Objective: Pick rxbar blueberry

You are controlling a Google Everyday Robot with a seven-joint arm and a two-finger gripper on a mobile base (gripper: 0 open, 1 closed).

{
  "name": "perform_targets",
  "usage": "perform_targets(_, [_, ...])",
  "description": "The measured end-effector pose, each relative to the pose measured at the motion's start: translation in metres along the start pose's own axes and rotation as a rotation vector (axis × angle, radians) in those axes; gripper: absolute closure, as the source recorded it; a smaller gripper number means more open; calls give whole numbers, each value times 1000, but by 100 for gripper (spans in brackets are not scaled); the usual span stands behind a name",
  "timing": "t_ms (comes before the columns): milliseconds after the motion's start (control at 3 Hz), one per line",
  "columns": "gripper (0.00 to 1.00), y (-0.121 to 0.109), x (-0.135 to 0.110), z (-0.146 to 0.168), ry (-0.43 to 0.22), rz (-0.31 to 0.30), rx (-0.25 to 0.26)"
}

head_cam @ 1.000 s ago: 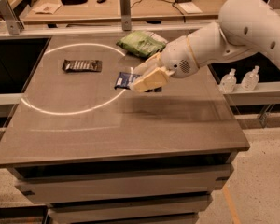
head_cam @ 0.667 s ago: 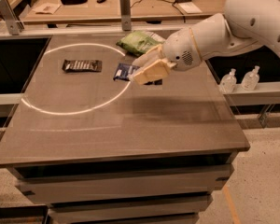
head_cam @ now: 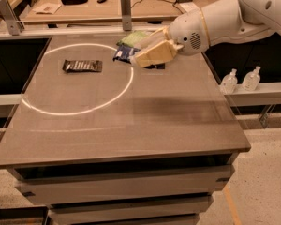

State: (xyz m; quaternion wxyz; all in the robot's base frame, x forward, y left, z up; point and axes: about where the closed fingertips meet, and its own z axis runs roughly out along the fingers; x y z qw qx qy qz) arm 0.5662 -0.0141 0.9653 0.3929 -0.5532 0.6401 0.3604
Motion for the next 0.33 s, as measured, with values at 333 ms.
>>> perform_targets(333, [100,0,0,0,0,0,0])
